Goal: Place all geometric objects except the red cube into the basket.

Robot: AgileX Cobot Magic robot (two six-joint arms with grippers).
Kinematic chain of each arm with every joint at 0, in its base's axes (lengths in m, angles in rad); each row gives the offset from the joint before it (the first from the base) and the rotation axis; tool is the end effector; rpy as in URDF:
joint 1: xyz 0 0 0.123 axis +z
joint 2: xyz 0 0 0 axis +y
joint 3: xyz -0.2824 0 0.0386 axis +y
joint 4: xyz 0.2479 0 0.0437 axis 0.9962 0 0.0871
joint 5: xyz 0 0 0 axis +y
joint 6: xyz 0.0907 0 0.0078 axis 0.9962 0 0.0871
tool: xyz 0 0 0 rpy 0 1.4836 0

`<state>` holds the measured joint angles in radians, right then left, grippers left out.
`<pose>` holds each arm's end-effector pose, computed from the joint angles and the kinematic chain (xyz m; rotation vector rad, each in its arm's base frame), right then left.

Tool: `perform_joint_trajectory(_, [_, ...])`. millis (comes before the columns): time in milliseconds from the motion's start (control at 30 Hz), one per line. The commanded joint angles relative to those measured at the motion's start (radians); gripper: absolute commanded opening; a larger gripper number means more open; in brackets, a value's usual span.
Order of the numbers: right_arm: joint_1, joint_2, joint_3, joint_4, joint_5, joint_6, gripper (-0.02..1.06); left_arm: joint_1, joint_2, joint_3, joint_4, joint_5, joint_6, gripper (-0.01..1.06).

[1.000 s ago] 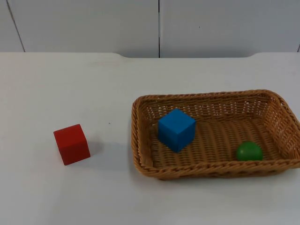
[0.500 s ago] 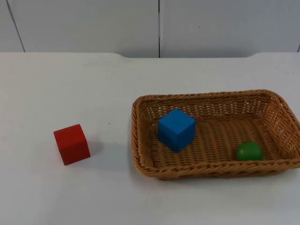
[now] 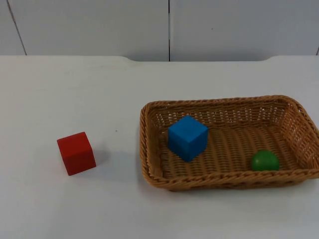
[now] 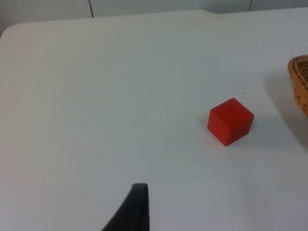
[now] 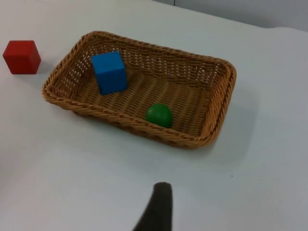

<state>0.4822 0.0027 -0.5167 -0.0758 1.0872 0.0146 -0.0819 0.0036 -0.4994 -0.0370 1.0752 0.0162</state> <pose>-0.0039 -0.0089 0.2799 -0.4724 2.0066 0.2171 -0.0051 -0.0026 0.2759 0.1031 2.0609 -0.0850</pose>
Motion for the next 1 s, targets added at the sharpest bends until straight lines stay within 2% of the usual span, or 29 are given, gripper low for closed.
perform_joint_trajectory(0, [0.005, -0.003, 0.001, 0.008, -0.01, -0.004, 0.87, 0.002, -0.004, 0.005, -0.009, 0.001, 0.013, 1.05])
perform_joint_trajectory(33, [0.005, -0.003, 0.001, 0.008, -0.01, -0.004, 0.87, 0.002, -0.004, 0.005, -0.009, 0.001, 0.013, 1.05])
perform_joint_trajectory(100, [0.005, -0.003, 0.001, 0.008, -0.01, -0.004, 1.04, 0.002, -0.004, 0.005, -0.009, 0.001, 0.013, 1.05])
perform_joint_trajectory(133, [0.005, -0.003, 0.001, 0.008, -0.01, -0.004, 1.05, 0.002, -0.004, 0.005, -0.009, 0.001, 0.013, 1.05])
perform_joint_trajectory(633, [0.002, -0.003, 0.001, 0.027, -0.01, 0.001, 1.05, 0.002, -0.004, 0.005, -0.009, 0.001, 0.013, 1.05])
perform_joint_trajectory(767, [-0.056, -0.003, 0.001, 0.029, -0.01, 0.001, 1.05, 0.002, -0.004, 0.005, -0.009, 0.001, 0.013, 1.05])
perform_joint_trajectory(933, [-0.234, -0.003, 0.001, 0.029, -0.01, 0.001, 1.05, 0.002, -0.004, 0.005, -0.009, 0.001, 0.013, 1.05])
perform_joint_trajectory(967, [-0.234, -0.003, 0.001, 0.029, -0.01, 0.001, 1.05, 0.002, -0.004, 0.005, -0.009, 0.001, 0.013, 1.05])
